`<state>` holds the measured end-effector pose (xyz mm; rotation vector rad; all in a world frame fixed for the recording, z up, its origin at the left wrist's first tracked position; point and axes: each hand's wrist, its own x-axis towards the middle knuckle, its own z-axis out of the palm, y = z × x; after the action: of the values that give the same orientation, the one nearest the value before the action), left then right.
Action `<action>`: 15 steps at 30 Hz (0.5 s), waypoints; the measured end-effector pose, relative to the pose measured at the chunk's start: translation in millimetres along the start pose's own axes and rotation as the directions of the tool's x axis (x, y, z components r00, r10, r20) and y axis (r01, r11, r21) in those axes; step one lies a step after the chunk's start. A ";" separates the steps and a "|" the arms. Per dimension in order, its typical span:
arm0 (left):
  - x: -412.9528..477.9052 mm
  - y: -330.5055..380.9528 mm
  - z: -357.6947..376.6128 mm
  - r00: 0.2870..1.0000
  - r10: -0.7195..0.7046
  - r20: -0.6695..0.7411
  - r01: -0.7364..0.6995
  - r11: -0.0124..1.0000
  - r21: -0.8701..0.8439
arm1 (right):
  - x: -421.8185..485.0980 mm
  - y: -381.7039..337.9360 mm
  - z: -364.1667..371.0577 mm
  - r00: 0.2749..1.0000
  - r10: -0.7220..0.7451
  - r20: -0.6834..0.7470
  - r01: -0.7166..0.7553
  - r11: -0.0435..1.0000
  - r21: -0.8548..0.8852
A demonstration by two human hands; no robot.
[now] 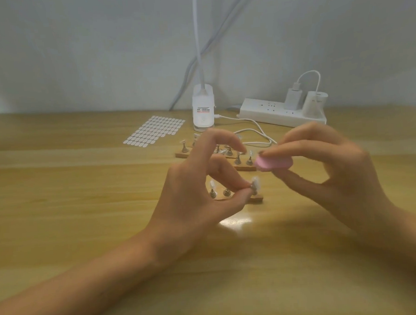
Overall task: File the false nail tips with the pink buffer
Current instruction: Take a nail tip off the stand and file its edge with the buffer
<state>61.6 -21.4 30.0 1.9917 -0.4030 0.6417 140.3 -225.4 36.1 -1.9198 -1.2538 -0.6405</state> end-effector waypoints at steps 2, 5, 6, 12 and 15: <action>0.2 0.3 0.3 1.000 0.006 -0.007 -0.005 1.000 0.007 | -1.1 -4.4 1.5 0.998 -0.062 0.022 0.061 0.998 0.031; -0.5 -0.7 0.7 1.000 0.010 -0.008 -0.010 1.000 0.016 | -1.9 -2.1 4.8 0.996 -0.070 0.050 0.069 0.998 0.011; -0.9 -0.8 1.0 1.000 0.007 -0.005 -0.007 1.000 0.008 | -1.2 0.6 3.7 0.999 -0.031 0.024 0.031 1.000 0.000; 4.4 -0.5 0.5 0.999 -0.028 -0.019 0.025 0.989 -0.149 | -3.2 -3.9 7.2 0.999 -0.037 0.031 0.032 0.987 0.157; 4.7 -0.2 0.0 0.998 -0.063 -0.012 0.059 0.974 -0.218 | -2.7 -0.8 6.6 0.999 0.038 0.001 -0.038 0.989 0.146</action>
<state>65.5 -21.4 32.6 1.7812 -0.3829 0.5524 138.6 -221.4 30.5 -1.8175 -1.2251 -0.5165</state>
